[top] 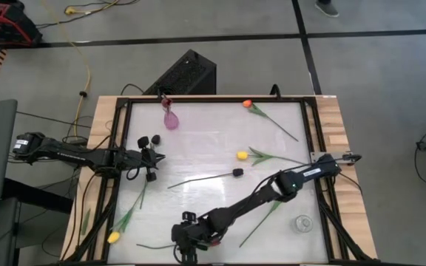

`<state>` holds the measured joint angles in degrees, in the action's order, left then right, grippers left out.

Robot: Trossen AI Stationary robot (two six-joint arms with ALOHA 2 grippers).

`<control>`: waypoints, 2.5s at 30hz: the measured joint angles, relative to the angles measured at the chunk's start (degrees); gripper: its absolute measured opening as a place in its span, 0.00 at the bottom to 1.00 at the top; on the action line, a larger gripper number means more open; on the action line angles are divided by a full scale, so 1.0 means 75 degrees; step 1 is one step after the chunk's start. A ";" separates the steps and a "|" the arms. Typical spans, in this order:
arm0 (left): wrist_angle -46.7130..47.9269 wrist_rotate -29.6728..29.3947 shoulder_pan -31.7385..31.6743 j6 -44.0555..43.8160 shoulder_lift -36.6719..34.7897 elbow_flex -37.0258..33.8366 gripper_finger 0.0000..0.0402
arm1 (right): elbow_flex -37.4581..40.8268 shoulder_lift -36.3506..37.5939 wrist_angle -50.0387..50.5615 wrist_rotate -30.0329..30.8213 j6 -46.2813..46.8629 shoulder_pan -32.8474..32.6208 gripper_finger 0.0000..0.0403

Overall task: Sort flowers into vase by color
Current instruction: Put the red flower into the purple vase

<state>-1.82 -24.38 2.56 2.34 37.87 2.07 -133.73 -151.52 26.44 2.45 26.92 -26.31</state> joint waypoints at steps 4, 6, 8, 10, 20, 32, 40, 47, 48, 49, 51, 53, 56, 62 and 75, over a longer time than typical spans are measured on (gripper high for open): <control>-0.0006 0.0000 0.0001 -0.0001 -0.0003 0.0000 0.03 | -0.0027 -0.0294 -0.0296 0.0181 -0.0051 -0.0087 0.61; -0.0005 0.0000 0.0001 -0.0001 -0.0003 0.0000 0.03 | -0.0030 -0.0311 -0.0256 0.0284 -0.0124 -0.0135 0.61; 0.0035 0.0000 0.0001 -0.0001 0.0000 0.0000 0.03 | -0.0032 -0.0313 0.0040 0.0518 -0.0357 -0.0180 0.59; 0.0024 0.0000 0.0001 -0.0001 -0.0003 0.0000 0.03 | -0.0035 -0.0313 0.0257 0.0846 -0.0888 -0.0278 0.56; 0.0028 0.0000 0.0001 -0.0001 -0.0003 0.0000 0.03 | -0.0041 -0.0275 0.0483 0.1509 -0.2297 -0.0647 0.18; 0.0029 -0.0001 0.0001 -0.0001 -0.0005 0.0000 0.03 | -0.0152 0.0857 0.2395 0.1662 -0.2777 -0.0300 0.09; 0.0025 0.0000 0.0001 -0.0001 -0.0006 0.0000 0.03 | -0.0143 0.1551 0.4674 0.1530 -0.5837 0.0161 0.10; 0.0028 0.0000 0.0001 -0.0001 -0.0006 0.0000 0.03 | -0.0143 0.1683 0.5078 0.1623 -0.6807 0.0424 0.14; 0.0028 0.0000 -0.0001 -0.0001 -0.0006 0.0000 0.03 | -0.0143 0.1683 0.5085 0.1703 -0.6772 0.0436 0.15; 0.0031 0.0000 -0.0002 -0.0001 -0.0003 0.0000 0.03 | -0.0143 0.1683 0.5107 0.1769 -0.6802 0.0438 0.17; 0.0026 0.0000 0.0001 -0.0001 -0.0006 0.0000 0.03 | -0.0143 0.1683 0.5126 0.1889 -0.6834 0.0443 0.22; 0.0031 0.0000 -0.0002 -0.0001 -0.0006 0.0000 0.03 | -0.0143 0.1683 0.5135 0.2066 -0.6851 0.0441 0.28; 0.0031 0.0000 -0.0001 -0.0001 -0.0003 0.0000 0.03 | -0.0143 0.1683 0.5176 0.2333 -0.6849 0.0391 0.38; 0.0028 0.0000 0.0001 -0.0001 -0.0006 0.0000 0.03 | -0.0143 0.1683 0.5068 0.2735 -0.6215 0.0242 0.57; 0.0028 0.0000 0.0001 0.0001 -0.0003 0.0000 0.03 | -0.0143 0.1678 0.4304 0.2282 0.7513 0.0757 0.61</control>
<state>-1.61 -24.38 2.56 2.35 37.84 2.07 -134.80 -138.93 58.71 19.56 83.26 -20.63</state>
